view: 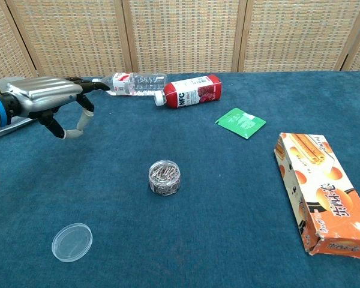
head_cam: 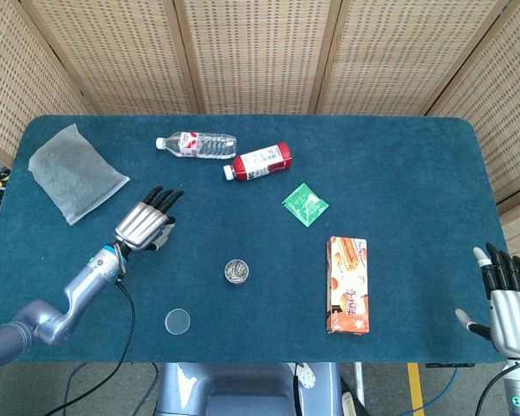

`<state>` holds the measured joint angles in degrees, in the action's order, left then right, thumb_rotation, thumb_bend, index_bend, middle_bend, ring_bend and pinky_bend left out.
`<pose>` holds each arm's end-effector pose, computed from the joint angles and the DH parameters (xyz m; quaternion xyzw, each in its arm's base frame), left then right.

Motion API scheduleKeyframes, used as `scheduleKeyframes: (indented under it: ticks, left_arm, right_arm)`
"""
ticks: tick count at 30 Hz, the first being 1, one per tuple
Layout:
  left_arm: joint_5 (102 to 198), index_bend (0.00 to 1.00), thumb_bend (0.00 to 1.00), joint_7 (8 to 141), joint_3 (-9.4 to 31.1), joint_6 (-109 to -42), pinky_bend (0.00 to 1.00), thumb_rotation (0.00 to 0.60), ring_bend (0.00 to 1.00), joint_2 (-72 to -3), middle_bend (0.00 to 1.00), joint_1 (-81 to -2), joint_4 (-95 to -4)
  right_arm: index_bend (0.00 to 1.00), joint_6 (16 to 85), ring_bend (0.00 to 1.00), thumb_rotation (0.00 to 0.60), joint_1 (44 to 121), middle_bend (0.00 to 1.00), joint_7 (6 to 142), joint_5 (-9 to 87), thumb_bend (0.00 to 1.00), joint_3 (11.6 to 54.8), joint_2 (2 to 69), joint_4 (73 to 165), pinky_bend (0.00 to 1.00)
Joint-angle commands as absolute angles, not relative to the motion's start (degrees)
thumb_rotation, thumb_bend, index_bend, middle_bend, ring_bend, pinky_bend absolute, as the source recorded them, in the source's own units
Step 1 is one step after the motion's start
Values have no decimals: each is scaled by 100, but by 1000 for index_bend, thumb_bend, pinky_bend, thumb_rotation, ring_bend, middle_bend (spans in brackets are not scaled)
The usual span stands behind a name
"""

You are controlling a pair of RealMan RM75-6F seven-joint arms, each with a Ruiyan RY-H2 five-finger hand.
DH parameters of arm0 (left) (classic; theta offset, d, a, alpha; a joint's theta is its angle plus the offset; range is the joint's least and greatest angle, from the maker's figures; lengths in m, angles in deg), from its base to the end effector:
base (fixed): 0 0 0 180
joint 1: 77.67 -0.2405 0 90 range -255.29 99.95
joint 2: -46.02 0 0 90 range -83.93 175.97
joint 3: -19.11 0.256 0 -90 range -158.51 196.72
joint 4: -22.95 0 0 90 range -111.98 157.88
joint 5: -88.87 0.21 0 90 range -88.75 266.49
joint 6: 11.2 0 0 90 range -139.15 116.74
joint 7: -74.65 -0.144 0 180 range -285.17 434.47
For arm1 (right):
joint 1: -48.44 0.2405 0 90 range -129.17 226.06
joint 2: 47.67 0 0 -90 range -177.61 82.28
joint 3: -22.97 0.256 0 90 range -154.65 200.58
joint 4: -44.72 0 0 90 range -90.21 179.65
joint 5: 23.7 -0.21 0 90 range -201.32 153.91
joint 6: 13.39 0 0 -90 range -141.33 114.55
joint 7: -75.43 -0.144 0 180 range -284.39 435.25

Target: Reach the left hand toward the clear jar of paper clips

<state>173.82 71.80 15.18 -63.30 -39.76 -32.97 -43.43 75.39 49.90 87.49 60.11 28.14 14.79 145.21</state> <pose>-0.1940 0.3768 0.0085 -0.8154 -0.2510 -0.3287 0.4051 -0.2937 -0.1692 0.1719 0.5723 -0.3565 0.3634 0.6429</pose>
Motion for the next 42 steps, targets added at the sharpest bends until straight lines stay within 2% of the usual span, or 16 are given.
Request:
scheduleKeyframes:
  ticks: [1, 5, 13, 33, 34, 36, 38, 40, 42]
  left_arm:
    - [17601, 672, 486, 7075, 1485, -6530, 0, 600, 0, -3777, 0, -3214, -5170]
    - [17572, 672, 487, 6978, 1449, -6415, 0, 600, 0, -3972, 0, -3103, -5598]
    - [17285, 672, 488, 6796, 1350, -6156, 0, 600, 0, -4471, 0, -2940, -5827]
    - [16580, 670, 487, 6838, 1121, -5728, 0, 600, 0, -5028, 0, -2741, -5253]
    - [16577, 635, 478, 6845, 1115, -5723, 0, 600, 0, -5039, 0, -2730, -5237]
    - [16575, 466, 381, 6814, 1118, -5715, 0, 600, 0, -5041, 0, -2714, -5221]
    - [16536, 245, 214, 6797, 1114, -5695, 0, 600, 0, -5031, 0, -2706, -5243]
    - [16511, 160, 150, 6867, 1096, -5692, 0, 600, 0, -5012, 0, -2705, -5304]
    - [16537, 124, 124, 6903, 1102, -5715, 0, 600, 0, -4992, 0, -2705, -5326]
  right_arm:
    - [0, 7541, 0, 600, 4989, 0, 8738, 6019, 0, 2812, 1474, 14521, 0]
    - [0, 7545, 0, 600, 4983, 0, 8712, 6024, 0, 2808, 1464, 14520, 0]
    - [0, 7559, 0, 600, 4965, 0, 8616, 5994, 0, 2823, 1432, 14504, 0]
    - [0, 7529, 0, 600, 4974, 0, 8578, 6010, 0, 2814, 1420, 14485, 0]
    - [0, 7528, 0, 600, 4976, 0, 8572, 6010, 0, 2816, 1421, 14484, 0]
    - [0, 7525, 0, 600, 4977, 0, 8564, 6002, 0, 2819, 1420, 14482, 0]
    - [0, 7515, 0, 600, 4978, 0, 8549, 5999, 0, 2817, 1414, 14480, 0]
    - [0, 7517, 0, 600, 4976, 0, 8534, 6006, 0, 2814, 1406, 14479, 0]
    - [0, 7528, 0, 600, 4971, 0, 8520, 6017, 0, 2812, 1399, 14486, 0]
